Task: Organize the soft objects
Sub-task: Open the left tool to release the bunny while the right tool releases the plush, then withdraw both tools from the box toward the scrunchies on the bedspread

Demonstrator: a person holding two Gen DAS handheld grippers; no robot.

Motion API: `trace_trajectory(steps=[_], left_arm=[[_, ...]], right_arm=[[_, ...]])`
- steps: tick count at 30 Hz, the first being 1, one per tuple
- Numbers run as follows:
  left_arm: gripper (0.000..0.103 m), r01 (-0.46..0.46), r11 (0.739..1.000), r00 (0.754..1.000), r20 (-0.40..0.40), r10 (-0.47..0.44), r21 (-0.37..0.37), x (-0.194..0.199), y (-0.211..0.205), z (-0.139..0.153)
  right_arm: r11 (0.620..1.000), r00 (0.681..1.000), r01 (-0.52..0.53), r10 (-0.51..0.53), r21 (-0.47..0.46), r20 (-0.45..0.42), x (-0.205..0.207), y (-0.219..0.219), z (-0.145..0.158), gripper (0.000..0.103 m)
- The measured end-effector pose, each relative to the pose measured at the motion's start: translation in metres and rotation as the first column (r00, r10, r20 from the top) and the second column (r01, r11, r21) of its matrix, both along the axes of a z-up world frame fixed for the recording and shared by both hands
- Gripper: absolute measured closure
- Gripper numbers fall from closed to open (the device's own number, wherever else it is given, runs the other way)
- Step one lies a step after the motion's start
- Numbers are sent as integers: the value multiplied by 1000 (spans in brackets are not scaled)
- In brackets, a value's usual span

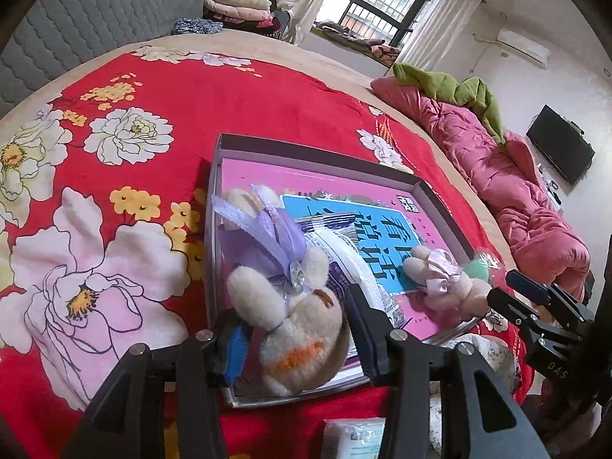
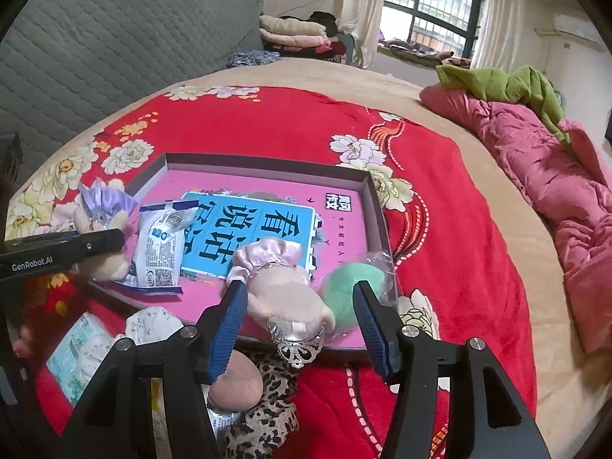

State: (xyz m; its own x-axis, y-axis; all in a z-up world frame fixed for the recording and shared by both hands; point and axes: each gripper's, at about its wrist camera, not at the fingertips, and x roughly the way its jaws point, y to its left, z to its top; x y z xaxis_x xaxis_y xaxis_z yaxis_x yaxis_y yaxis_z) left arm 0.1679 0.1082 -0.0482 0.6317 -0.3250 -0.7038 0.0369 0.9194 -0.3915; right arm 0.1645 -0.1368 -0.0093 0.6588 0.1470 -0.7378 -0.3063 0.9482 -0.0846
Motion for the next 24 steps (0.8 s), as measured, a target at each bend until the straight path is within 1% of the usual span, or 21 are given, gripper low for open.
trace_trajectory(steps=[3, 5, 7, 9, 12, 15, 17, 19, 21, 22, 24], left_arm=[[49, 5, 1000, 1000, 9, -5, -1, -1, -2, 2], [47, 2, 1000, 1000, 21, -3, 13, -2, -3, 4], [45, -3, 999, 999, 32, 2, 32, -3, -4, 6], [40, -12, 1000, 999, 35, 11, 28, -4, -2, 7], [40, -25, 1000, 999, 34, 24, 16, -3, 3, 7], [40, -4, 1000, 999, 33, 4, 6, -3, 3, 8], [39, 16, 1000, 999, 29, -16, 15, -3, -1, 7], [39, 34, 999, 999, 29, -35, 41, -4, -6, 7], [39, 35, 998, 999, 32, -36, 50, -5, -8, 8], [39, 34, 999, 999, 26, -35, 32, -6, -7, 8], [38, 48, 998, 999, 6, -48, -40, -6, -4, 6]], right_arm=[[1000, 1000, 7, -6, 24, -15, 0, -2, 1, 44], [999, 1000, 9, -9, 43, -13, -1, -3, 3, 44], [999, 1000, 9, -8, 41, -10, -1, -3, 5, 44], [999, 1000, 9, -9, 40, -6, -1, -3, 6, 44], [999, 1000, 11, -10, 46, -8, -1, -3, 7, 44], [998, 1000, 18, -18, 60, -16, -2, -4, 7, 44], [997, 1000, 20, -18, 73, -18, -3, -4, 8, 44], [997, 1000, 19, -18, 71, -18, -4, -4, 8, 44], [997, 1000, 19, -18, 69, -17, -5, -5, 8, 44], [997, 1000, 19, -18, 69, -15, -6, -5, 9, 44], [998, 1000, 21, -20, 67, -12, -7, -6, 10, 44]])
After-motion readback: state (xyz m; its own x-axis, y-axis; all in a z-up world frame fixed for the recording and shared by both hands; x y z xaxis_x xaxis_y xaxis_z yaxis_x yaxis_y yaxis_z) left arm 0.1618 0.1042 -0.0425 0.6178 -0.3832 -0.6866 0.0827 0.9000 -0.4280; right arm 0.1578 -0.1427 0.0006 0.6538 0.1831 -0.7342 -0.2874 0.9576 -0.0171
